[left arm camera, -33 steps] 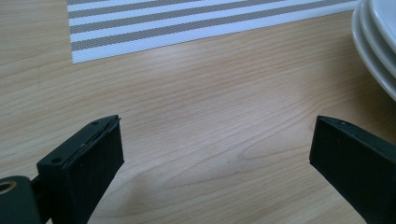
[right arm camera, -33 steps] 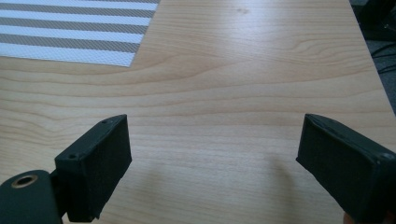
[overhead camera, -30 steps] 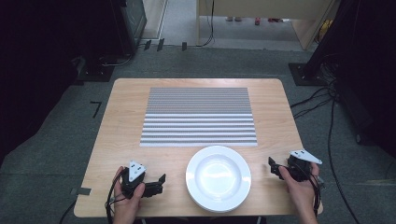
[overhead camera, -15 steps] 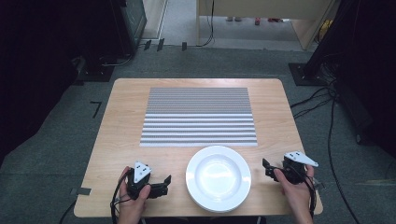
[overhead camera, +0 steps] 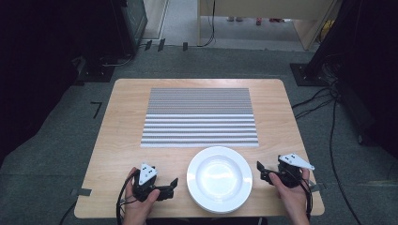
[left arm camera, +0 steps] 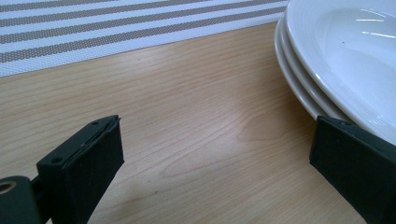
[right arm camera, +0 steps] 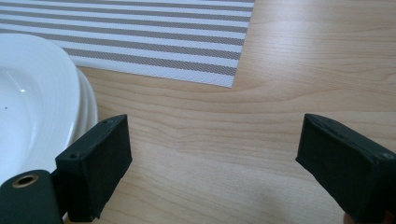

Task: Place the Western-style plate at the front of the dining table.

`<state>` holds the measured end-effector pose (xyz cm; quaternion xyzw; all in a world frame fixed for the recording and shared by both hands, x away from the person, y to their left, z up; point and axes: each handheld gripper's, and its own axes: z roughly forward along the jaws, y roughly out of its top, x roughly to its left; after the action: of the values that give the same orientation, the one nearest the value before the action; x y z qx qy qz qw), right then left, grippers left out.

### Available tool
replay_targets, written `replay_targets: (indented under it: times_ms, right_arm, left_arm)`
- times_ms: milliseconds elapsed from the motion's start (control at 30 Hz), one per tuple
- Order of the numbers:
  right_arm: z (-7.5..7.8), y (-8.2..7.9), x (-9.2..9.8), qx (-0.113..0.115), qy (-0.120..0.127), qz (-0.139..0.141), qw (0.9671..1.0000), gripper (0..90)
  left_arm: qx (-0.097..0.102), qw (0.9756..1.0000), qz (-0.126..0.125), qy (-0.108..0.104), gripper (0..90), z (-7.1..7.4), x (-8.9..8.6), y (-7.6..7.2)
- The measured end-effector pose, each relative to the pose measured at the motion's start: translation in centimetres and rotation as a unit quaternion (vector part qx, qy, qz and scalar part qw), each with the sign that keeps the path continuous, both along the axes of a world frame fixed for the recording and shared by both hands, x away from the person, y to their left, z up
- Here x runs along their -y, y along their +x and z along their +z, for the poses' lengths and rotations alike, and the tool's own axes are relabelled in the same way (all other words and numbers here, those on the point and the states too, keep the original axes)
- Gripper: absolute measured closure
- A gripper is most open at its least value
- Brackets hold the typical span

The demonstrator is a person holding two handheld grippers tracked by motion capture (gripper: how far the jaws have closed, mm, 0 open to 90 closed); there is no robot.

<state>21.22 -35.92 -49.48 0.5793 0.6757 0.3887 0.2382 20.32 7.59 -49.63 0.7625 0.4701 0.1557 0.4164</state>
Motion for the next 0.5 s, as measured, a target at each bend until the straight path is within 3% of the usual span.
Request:
replay_targets:
  times_ms: [500]
  right_arm:
    - [0.6,-0.6,-1.6,0.008,0.012,0.024,0.9996,9.7]
  left_arm:
    - [-0.003,0.9994,-0.018,-0.029,2.8,0.4,1.3,0.1]
